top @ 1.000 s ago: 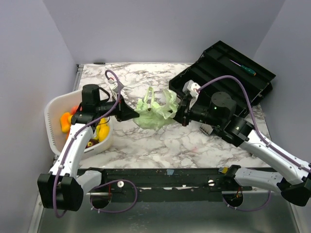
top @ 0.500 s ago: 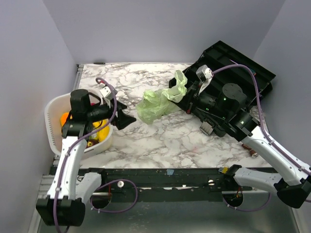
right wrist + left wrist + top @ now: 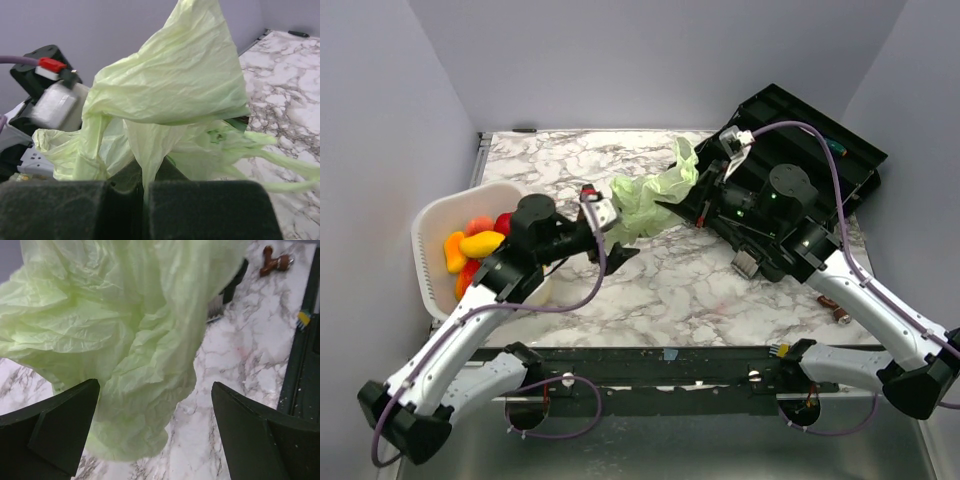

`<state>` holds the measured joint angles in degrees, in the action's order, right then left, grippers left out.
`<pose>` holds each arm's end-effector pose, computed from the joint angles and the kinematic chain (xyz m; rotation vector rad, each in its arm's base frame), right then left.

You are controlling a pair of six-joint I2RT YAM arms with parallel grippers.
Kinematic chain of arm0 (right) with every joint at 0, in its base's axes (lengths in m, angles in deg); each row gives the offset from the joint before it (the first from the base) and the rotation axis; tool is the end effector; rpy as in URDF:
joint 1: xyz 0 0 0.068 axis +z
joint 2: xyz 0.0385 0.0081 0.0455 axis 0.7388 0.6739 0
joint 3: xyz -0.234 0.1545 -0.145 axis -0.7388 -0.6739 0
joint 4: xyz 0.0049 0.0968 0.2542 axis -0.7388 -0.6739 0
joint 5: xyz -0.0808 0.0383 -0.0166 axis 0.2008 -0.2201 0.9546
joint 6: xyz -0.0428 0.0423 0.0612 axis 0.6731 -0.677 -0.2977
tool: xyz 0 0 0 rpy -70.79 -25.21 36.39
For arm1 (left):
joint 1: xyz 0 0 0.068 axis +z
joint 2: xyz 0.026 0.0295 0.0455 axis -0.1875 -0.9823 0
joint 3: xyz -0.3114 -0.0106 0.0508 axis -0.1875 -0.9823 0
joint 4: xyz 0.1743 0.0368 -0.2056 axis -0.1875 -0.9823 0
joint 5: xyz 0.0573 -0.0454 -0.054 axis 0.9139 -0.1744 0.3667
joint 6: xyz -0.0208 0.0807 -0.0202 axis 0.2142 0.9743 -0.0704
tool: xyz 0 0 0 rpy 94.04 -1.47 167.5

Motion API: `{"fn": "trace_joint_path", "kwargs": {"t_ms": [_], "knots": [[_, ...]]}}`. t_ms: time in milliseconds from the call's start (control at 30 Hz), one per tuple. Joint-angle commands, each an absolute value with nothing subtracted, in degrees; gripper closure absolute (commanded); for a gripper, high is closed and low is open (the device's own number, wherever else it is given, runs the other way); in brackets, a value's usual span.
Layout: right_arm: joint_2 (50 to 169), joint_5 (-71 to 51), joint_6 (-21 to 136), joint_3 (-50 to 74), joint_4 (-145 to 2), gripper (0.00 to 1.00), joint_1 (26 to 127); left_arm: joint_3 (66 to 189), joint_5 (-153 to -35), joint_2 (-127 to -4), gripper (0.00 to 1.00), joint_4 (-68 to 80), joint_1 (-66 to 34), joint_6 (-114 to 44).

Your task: Place the fake fruits into the plastic bag and tie a complex knot

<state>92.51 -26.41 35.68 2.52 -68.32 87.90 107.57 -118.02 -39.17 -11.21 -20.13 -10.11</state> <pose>0.1966 0.2071 0.4705 -0.5291 1.5537 1.2567 0.1536 -0.1392 0.3949 1.0368 1.4635 -0.7239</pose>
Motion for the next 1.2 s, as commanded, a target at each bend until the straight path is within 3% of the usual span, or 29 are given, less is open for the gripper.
{"fn": "trace_joint_path", "kwargs": {"t_ms": [0,267,400,433,467,500,633,867,933,1000,1033,1100,1167], "knots": [[92.7,-30.0,30.7,5.3,-66.9,0.99,85.7,114.0,-103.9,-48.2,0.21,-14.8,-22.0,-6.5],[92.4,-37.2,27.0,6.5,-68.7,0.99,73.7,101.6,-115.9,-46.5,1.0,-15.6,-5.2,-7.4],[92.8,-37.7,26.7,5.4,-68.7,0.99,73.5,100.9,-125.7,-43.9,0.99,-16.3,-1.0,-10.2],[92.9,-37.3,26.2,5.1,-68.6,0.99,73.6,101.2,-128.2,-42.1,0.7,-16.1,-1.0,-11.0],[93.1,-37.4,25.4,4.8,-68.3,0.99,73.5,100.7,-129.9,-40.1,0.33,-14.7,-1.3,-12.2],[93.2,-37.9,24.3,4.3,-66.9,0.99,73.5,99.3,-129.1,-37.2,0.03,-11.0,-2.7,-14.7],[95.5,-42.6,17.5,3.1,-59.7,0.99,73.6,97.1,-116.2,-33.0,0.01,-3.1,-13.1,-14.5],[97.6,-48.7,10.4,2.2,-53.5,0.99,73.6,105.0,-108.0,-44.0,0.02,-2.1,-19.9,-14.9],[97.3,-48.8,10.6,2.7,-54.7,0.99,73.5,105.4,-107.1,-45.6,0.21,-4.2,-19.9,-14.0],[97.0,-48.8,10.4,3.1,-55.8,0.99,72.8,104.6,-106.7,-45.8,0.47,-7.6,-19.2,-12.7],[96.9,-49.1,10.1,3.1,-56.0,0.99,72.2,103.6,-108.5,-45.3,0.68,-9.1,-17.7,-12.7],[97.1,-50.2,9.2,3.0,-56.0,0.99,70.3,100.9,-114.7,-43.3,0.99,-10.8,-13.0,-13.2],[97.2,-51.3,8.9,2.7,-56.3,0.99,67.7,97.5,-120.8,-39.9,1.0,-10.6,-6.9,-13.8]]}}
